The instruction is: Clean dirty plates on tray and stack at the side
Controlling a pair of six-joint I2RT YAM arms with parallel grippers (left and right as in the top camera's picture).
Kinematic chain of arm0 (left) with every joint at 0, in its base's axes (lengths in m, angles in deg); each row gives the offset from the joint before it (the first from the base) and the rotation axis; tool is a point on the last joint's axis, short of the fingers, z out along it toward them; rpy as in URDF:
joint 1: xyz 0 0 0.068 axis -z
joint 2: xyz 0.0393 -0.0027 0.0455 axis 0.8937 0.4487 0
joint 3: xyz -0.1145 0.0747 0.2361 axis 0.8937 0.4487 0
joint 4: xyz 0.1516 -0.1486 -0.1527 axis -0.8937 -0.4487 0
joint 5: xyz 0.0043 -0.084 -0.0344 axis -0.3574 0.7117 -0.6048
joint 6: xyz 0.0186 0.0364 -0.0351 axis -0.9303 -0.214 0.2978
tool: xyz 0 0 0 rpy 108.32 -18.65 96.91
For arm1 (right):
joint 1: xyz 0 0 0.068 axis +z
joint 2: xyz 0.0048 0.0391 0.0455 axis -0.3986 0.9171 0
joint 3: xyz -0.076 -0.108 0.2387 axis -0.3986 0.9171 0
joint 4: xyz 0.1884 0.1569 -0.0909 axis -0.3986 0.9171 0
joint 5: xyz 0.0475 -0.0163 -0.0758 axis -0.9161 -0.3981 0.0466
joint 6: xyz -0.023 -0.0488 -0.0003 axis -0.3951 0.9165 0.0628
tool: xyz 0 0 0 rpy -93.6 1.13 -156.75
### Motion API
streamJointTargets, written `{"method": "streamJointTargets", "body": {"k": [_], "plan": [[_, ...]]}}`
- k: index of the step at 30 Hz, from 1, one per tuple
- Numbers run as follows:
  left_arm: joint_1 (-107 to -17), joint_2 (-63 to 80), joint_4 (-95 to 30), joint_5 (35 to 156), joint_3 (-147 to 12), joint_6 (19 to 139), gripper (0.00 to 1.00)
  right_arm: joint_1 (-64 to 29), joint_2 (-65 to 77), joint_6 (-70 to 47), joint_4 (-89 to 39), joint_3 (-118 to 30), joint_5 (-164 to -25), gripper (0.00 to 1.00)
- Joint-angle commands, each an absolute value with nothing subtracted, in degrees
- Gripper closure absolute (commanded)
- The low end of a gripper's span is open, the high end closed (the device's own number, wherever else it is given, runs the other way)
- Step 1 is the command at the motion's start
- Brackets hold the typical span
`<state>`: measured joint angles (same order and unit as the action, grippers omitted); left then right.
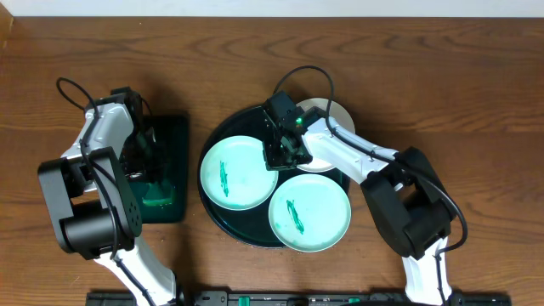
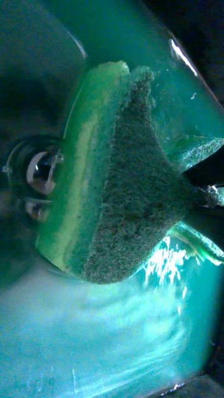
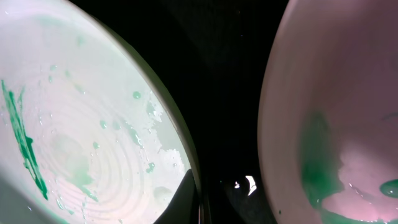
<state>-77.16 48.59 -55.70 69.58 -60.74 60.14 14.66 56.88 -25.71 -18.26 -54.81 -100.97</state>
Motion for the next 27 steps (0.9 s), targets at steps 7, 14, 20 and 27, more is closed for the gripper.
{"method": "streamJointTargets", "body": {"k": [7,14,20,27], "plan": [[-77.4,47.2,-56.3,78.6,-63.0,59.8,0.93,15.0,58.6,-25.3,-19.0,-55.7,-100.6,0.99],[-77.4,38.9,-56.0,78.5,-63.3,59.8,0.93,15.0,58.6,-25.3,-19.3,-55.7,-100.9,0.99],[-77.4,34.7,-55.8,76.6,-63.3,59.7,0.93,15.0,58.6,-25.3,-19.3,-55.7,-100.9,0.99],[-77.4,35.1,-49.1,69.7,-60.2,58.0,0.93,14.8,58.6,-25.3,-19.5,-55.7,-101.5,0.99]]}}
